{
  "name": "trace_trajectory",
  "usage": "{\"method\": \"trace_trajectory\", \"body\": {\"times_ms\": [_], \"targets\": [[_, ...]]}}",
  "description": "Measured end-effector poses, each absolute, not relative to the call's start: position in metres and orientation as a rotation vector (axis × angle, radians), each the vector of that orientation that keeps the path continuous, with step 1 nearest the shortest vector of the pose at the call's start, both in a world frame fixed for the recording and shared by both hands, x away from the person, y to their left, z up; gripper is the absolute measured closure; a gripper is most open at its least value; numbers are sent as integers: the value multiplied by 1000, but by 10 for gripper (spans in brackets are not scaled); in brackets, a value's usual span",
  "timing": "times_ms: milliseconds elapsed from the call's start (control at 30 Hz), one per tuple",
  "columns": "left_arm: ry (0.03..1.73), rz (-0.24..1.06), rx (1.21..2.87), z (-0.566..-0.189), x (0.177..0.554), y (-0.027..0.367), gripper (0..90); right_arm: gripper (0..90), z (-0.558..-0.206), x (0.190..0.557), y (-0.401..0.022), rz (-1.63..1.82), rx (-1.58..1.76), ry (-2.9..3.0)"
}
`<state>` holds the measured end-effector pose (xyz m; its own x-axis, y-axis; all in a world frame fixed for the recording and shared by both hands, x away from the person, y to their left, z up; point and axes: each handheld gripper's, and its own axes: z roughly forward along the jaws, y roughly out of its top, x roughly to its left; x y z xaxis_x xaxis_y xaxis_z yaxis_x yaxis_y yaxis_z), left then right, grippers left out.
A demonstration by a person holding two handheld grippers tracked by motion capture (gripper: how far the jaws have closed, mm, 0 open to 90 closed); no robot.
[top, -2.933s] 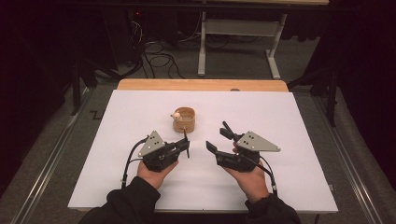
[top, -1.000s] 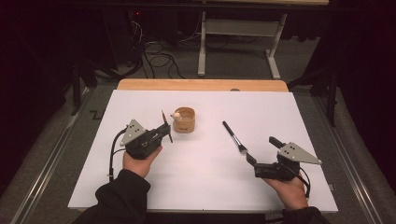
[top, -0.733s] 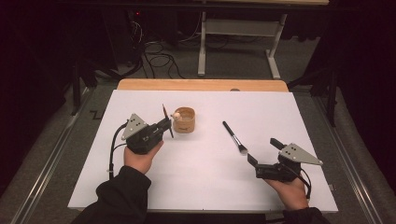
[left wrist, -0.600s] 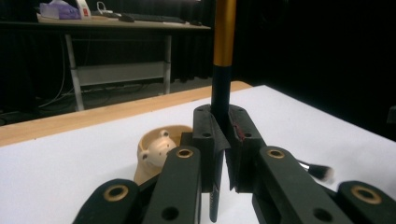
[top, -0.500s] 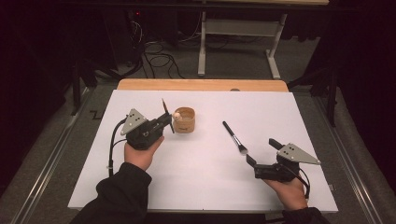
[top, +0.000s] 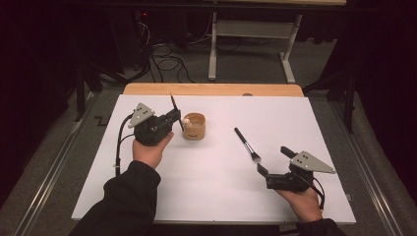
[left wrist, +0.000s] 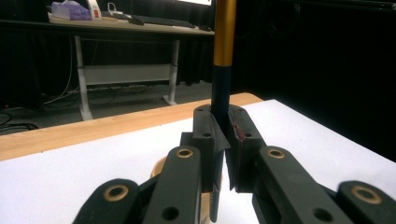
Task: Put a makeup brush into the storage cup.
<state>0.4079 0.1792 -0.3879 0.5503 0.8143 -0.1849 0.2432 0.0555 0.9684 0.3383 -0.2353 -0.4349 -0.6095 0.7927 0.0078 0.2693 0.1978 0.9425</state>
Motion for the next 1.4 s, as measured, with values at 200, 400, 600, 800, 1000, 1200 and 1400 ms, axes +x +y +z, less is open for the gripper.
{"method": "trace_trajectory", "body": {"times_ms": [200,400,600,800,1000,1200,1400], "targets": [[961,565,1492,-385,415,177,834,7,-436,339,-235,1412,989,1994],[957,581,1500,-381,423,174,834,8,-436,339,-235,1408,992,1995],[963,589,1509,-376,433,171,834,8,-437,340,-234,1409,995,2000],[975,591,1514,-377,441,167,833,8,-438,340,-234,1411,995,2003],[1003,620,1526,-377,450,165,834,11,-439,340,-233,1413,994,2010],[1017,608,1514,-378,460,163,834,14,-439,341,-233,1414,996,2011],[1016,602,1504,-384,466,162,834,18,-439,340,-233,1413,998,2010]]}}
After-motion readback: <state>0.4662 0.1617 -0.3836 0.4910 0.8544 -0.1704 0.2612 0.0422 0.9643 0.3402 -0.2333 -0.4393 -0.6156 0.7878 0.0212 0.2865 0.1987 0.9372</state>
